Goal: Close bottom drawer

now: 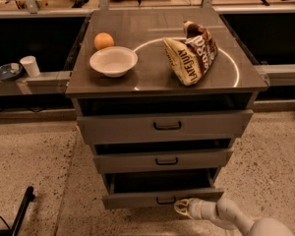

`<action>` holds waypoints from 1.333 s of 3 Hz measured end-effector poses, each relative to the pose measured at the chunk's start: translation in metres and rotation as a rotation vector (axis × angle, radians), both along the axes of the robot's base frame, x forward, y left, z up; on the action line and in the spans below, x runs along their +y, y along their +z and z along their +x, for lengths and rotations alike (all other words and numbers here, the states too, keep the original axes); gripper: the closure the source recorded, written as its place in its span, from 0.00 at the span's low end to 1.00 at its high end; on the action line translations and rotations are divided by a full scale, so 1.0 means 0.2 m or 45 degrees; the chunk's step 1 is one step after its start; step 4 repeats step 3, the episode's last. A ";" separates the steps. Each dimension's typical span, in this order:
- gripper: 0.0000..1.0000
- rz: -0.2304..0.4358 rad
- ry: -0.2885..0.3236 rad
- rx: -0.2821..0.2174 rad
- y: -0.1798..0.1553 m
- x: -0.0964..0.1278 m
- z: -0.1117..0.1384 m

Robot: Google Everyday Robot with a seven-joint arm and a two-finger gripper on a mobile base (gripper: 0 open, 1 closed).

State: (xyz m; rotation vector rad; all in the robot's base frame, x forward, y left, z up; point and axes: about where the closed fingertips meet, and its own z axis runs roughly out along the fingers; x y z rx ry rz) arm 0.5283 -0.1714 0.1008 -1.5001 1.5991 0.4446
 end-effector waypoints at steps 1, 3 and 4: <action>0.23 0.084 0.024 -0.094 0.10 0.07 0.15; 0.00 0.104 0.038 -0.129 0.13 0.10 0.23; 0.00 0.104 0.038 -0.129 0.13 0.10 0.23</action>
Offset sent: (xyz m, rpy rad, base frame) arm 0.0649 0.0217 0.0355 0.0976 -0.1370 0.0381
